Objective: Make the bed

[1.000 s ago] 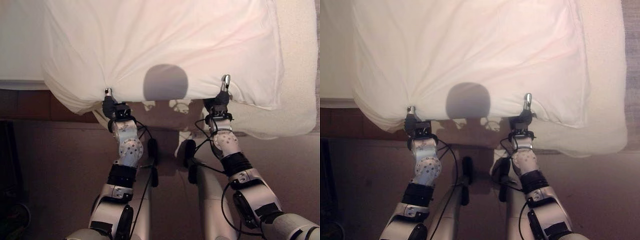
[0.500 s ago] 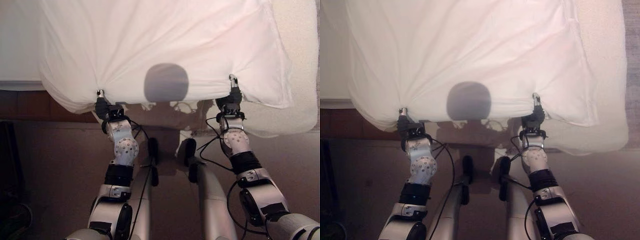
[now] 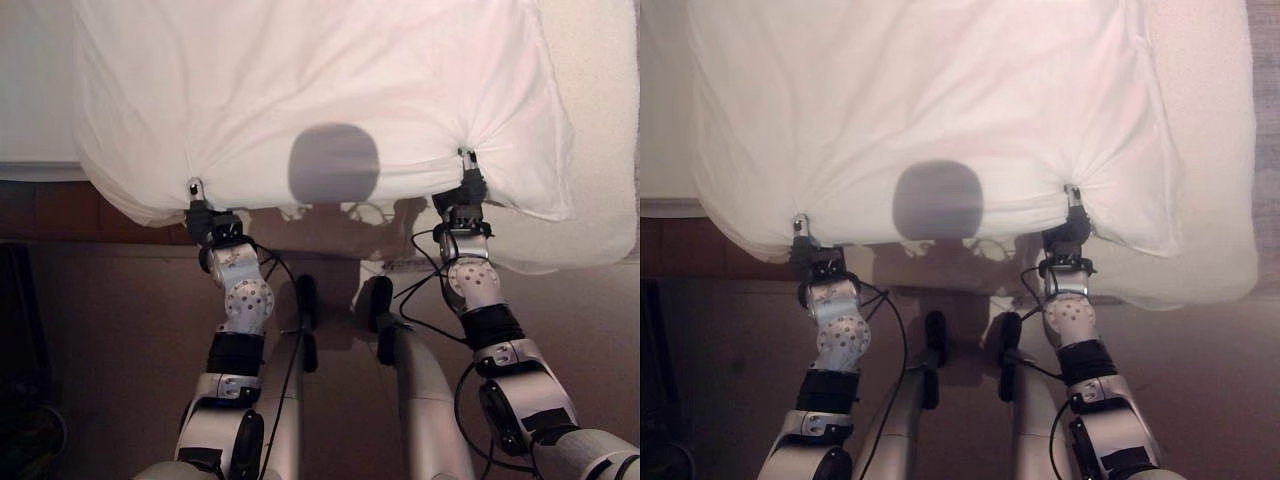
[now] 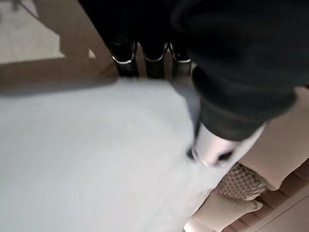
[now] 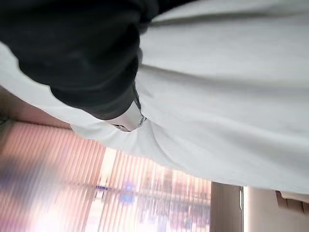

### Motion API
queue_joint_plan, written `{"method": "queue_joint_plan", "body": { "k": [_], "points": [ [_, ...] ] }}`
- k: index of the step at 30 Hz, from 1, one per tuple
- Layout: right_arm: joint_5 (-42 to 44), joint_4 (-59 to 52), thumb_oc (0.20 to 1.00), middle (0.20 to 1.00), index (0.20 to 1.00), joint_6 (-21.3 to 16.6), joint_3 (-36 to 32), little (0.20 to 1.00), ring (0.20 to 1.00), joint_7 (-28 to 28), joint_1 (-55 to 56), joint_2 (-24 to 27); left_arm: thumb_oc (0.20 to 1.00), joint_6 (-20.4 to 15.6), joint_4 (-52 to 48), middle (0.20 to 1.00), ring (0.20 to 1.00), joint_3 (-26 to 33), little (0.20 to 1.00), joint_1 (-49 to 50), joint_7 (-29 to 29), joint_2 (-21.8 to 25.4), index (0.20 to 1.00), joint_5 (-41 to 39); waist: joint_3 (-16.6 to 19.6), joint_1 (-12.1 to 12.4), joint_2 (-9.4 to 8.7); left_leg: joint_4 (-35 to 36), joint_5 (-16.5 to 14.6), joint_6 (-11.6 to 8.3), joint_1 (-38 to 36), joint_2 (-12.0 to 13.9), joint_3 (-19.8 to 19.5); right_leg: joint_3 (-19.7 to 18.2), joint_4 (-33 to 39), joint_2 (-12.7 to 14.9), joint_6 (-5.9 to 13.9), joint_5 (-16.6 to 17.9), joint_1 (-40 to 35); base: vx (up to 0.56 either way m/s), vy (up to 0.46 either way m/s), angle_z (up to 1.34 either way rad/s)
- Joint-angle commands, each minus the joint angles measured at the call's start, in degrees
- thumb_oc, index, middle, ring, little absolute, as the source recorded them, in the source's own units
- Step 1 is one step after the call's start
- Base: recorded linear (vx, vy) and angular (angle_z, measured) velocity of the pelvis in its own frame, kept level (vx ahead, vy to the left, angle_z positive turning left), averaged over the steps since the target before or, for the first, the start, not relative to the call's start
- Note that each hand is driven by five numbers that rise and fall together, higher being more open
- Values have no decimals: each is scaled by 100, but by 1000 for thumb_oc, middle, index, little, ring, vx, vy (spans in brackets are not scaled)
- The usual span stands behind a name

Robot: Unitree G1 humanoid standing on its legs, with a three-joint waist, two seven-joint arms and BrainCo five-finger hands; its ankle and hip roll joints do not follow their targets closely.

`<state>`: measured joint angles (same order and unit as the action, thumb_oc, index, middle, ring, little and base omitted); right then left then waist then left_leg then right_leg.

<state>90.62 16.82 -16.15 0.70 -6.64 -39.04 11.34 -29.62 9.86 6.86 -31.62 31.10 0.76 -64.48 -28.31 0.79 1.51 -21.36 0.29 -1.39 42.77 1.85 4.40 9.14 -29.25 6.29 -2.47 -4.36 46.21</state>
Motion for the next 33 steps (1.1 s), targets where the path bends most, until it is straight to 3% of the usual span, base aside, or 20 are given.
{"method": "queue_joint_plan", "body": {
  "k": [1,5,10,11,18,26,33],
  "points": [
    [-147,-925,200,200,200,-775,-463,200,200,-415,783,78,1000,-837,-48,1000,1000,992,1000,759,-272,419,1000,-369,827,-137,89,11,-62,-155,273,18,-113,-117,456,161,887,205,-19,0,0,0],
    [-369,-1840,200,200,200,-986,-178,200,200,-349,1006,-91,1000,-625,47,1000,1000,723,1000,1037,-684,274,1000,-817,774,-168,76,-6,-65,-149,267,30,-93,-129,437,147,872,200,-25,0,0,0],
    [-512,-2534,200,200,200,-824,200,200,200,-633,1097,-65,1000,-33,314,1000,1000,181,1000,1297,-1500,195,1000,-1307,697,-218,25,10,-72,-122,213,46,-52,-172,460,122,874,231,-57,0,0,0],
    [-522,-2732,200,200,200,-725,384,200,200,-768,1069,-48,1000,252,655,1000,1000,-24,1000,1281,-1834,176,1000,-1524,673,-261,-21,-3,-104,-133,172,51,-30,-203,457,108,878,220,-87,0,0,0],
    [-489,-3189,200,200,200,-703,836,200,200,-931,1013,-25,1000,851,1258,1000,1000,-667,1000,1084,-2478,127,1000,-1739,666,-383,-133,-12,-117,-126,116,77,54,-281,478,81,882,258,-120,-1,1,-1],
    [-377,-3317,200,200,200,-626,1198,200,200,-971,762,71,1000,1121,1834,1000,1000,-894,1000,518,-2797,102,1000,-1890,732,-501,-264,-78,-174,-128,102,117,108,-341,471,46,888,294,-115,2,3,-5],
    [-216,-3307,200,200,200,-640,1356,200,200,-933,757,42,1000,1091,1673,1000,1000,-956,1000,208,-2983,135,1000,-2018,761,-553,-311,-163,-205,-137,109,130,134,-361,447,24,877,286,-123,4,1,-3]
  ]
}}
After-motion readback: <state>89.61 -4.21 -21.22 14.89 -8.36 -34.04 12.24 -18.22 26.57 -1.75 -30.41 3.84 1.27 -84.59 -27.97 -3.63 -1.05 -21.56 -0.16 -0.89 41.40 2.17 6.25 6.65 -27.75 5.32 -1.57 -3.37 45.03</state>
